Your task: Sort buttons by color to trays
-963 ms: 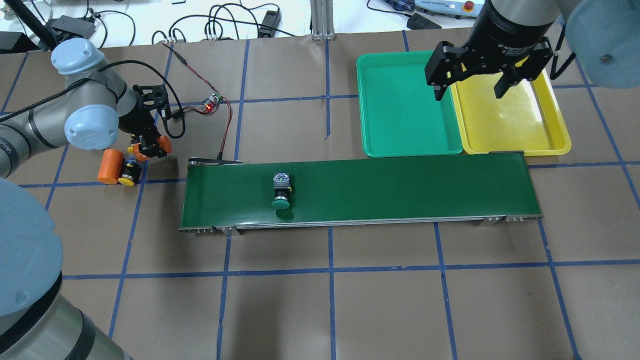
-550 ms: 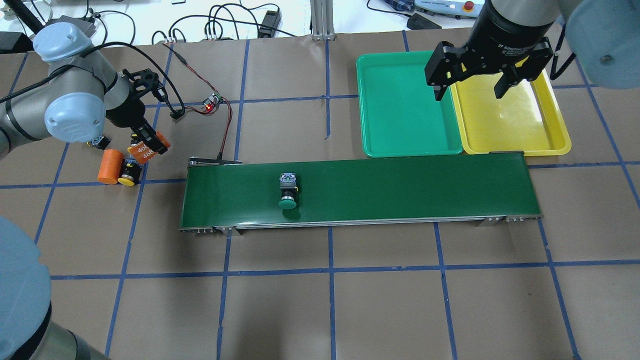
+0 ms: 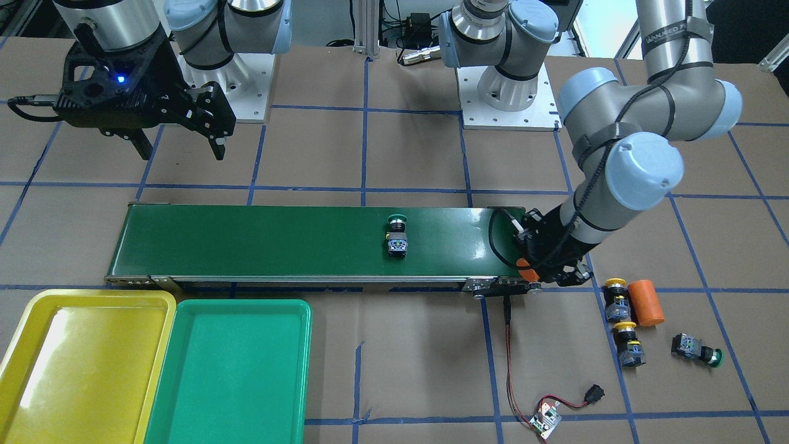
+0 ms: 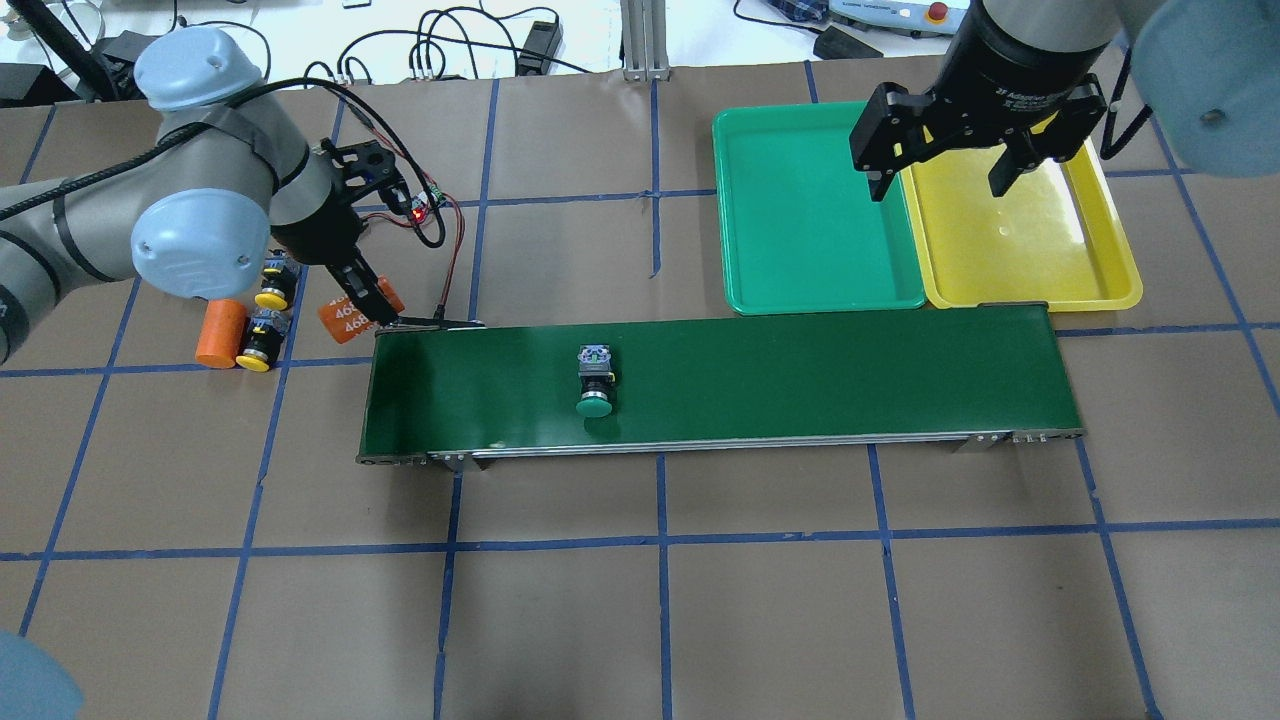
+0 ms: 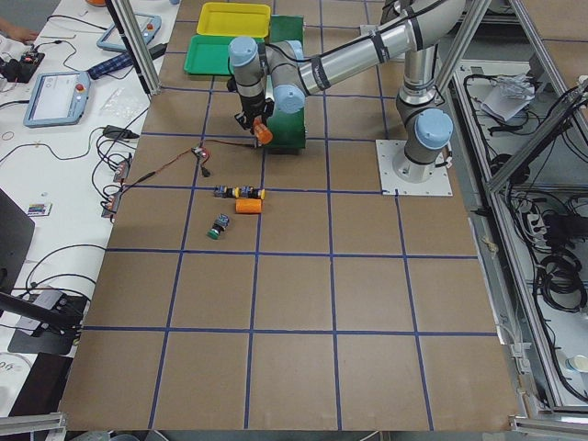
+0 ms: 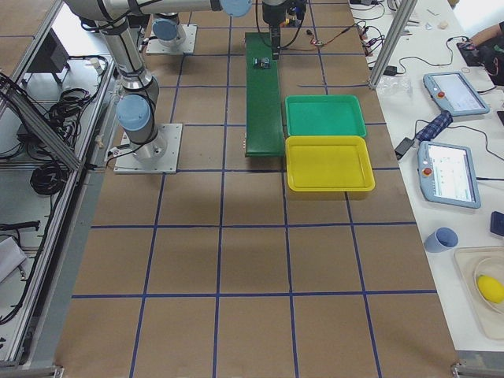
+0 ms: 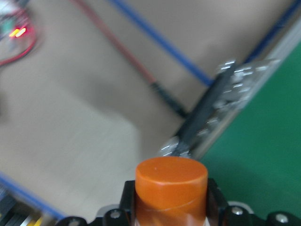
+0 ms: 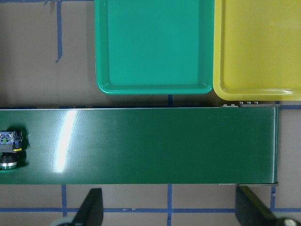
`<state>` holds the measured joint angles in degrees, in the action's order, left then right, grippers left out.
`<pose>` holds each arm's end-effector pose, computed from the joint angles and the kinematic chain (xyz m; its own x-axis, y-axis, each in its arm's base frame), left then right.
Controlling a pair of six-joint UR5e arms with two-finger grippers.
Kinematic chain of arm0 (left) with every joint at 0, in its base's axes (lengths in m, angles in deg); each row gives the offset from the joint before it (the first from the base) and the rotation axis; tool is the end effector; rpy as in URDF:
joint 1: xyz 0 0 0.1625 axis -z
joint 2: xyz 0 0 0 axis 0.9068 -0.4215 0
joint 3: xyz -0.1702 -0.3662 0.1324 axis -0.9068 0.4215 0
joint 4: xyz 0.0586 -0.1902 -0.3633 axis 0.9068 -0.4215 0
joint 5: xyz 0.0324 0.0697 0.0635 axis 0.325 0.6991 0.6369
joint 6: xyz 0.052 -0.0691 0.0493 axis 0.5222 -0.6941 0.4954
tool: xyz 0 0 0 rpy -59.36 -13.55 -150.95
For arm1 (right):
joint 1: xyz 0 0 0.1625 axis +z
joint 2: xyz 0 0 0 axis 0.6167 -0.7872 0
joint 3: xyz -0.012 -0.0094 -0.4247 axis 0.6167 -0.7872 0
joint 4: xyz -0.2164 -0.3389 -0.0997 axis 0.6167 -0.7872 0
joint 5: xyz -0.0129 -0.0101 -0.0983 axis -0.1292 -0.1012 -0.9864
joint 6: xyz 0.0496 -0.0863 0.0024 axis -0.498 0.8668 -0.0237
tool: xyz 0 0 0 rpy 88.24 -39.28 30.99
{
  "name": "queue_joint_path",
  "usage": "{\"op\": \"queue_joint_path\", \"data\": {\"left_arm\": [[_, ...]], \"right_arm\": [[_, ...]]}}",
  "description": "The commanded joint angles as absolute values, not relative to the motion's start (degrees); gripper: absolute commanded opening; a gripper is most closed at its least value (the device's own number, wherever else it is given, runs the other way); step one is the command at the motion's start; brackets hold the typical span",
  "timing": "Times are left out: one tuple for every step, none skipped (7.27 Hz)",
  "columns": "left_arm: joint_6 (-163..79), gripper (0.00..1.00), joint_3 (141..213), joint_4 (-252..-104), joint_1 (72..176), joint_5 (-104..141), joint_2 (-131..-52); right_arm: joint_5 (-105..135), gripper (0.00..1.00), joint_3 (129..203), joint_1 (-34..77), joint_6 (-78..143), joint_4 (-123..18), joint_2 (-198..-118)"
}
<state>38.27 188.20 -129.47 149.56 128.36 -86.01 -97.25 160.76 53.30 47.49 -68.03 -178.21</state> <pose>-0.0829 -0.5583 0.2941 -0.5002 0.8625 0.0772 0.8652 0.5014 0.0040 0.1471 -0.4942 0.5155 -0.9998 -0.0055 -0.0201 -0.0038 0.9963 -0.0854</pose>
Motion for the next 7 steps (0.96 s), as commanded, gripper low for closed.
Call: {"op": "queue_joint_path", "data": {"left_arm": [[43.81,0.00,194.88,-128.77,155.48,128.67,-81.79],[44.69,0.00,195.17,-128.50,158.03,128.59,-81.43],[46.01,0.00,195.53,-128.67,160.06,129.54,-80.64],[50.46,0.00,195.62,-128.50,160.17,131.64,-80.72],[54.42,0.00,195.27,-127.36,159.47,131.49,-81.51],[53.85,0.10,195.79,-125.53,159.29,131.49,-82.56],[53.32,0.17,197.36,-124.72,159.55,131.40,-83.18]], "right_arm": [[-97.25,1.00,160.76,53.33,47.49,-68.03,-178.21],[-97.25,1.00,160.76,53.33,47.49,-68.03,-178.21],[-97.25,1.00,160.76,53.33,47.49,-68.03,-178.21],[-97.25,1.00,160.76,53.25,47.49,-68.03,-178.21],[-97.25,1.00,160.76,53.33,47.49,-68.03,-178.21],[-97.25,1.00,160.76,53.33,47.49,-68.03,-178.21],[-97.25,1.00,160.76,53.33,47.49,-68.03,-178.21]]}}
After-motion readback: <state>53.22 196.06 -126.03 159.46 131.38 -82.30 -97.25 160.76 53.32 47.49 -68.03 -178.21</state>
